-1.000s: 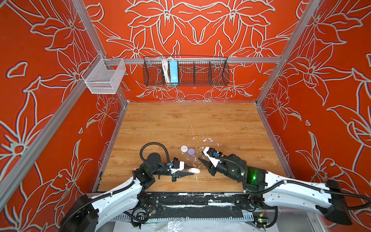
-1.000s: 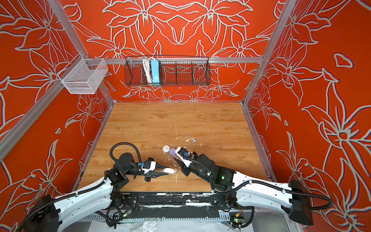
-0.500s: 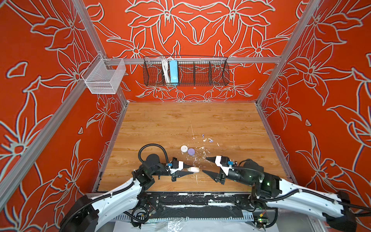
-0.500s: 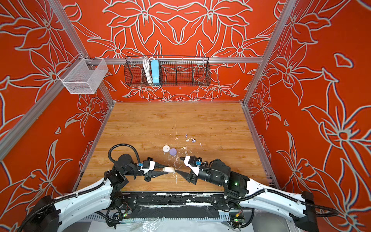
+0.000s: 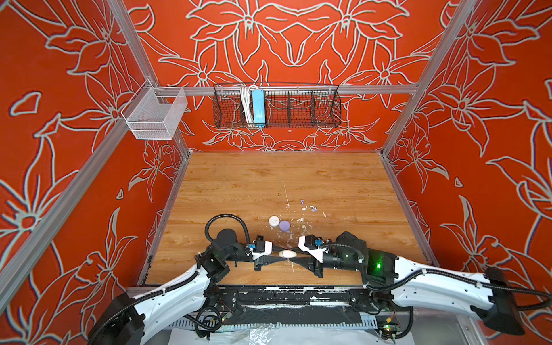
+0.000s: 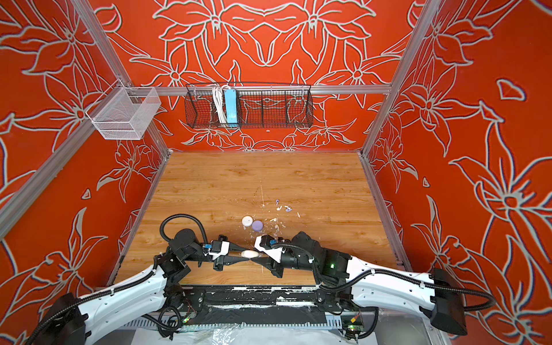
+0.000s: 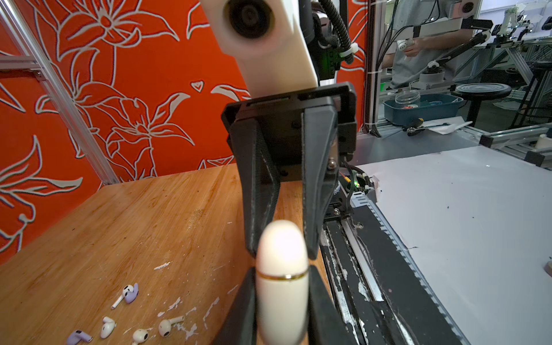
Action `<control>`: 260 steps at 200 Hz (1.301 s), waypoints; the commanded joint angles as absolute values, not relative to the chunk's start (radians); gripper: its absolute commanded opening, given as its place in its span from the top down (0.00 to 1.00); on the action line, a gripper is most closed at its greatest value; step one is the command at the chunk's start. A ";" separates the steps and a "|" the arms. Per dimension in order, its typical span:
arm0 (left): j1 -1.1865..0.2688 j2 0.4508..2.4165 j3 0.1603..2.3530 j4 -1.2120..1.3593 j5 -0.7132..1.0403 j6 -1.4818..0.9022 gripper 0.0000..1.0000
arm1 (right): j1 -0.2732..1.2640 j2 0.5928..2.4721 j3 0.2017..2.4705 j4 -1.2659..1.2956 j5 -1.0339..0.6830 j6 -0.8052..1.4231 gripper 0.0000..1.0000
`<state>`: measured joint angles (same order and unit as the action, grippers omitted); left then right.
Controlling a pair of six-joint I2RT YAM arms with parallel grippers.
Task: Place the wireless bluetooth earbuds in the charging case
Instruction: 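Push the case lid open with the right gripper while the left gripper holds it, then move the right gripper away from the case toward the scattered white earbuds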
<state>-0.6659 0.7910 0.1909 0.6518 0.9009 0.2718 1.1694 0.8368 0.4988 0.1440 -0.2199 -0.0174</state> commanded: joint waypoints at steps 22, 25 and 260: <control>-0.670 0.777 0.221 0.649 0.928 0.297 1.00 | 1.170 0.837 0.514 0.193 -0.216 0.005 0.79; -0.670 0.777 0.220 0.649 0.929 0.298 1.00 | 1.170 0.838 0.515 0.193 -0.212 0.009 0.80; -0.673 0.770 0.219 0.643 0.917 0.302 1.00 | 1.166 0.849 0.554 0.153 0.084 0.038 0.55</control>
<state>-0.6666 0.7769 0.1951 0.6151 0.8597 0.2916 1.1759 0.8619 0.5396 0.1356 0.0132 0.0204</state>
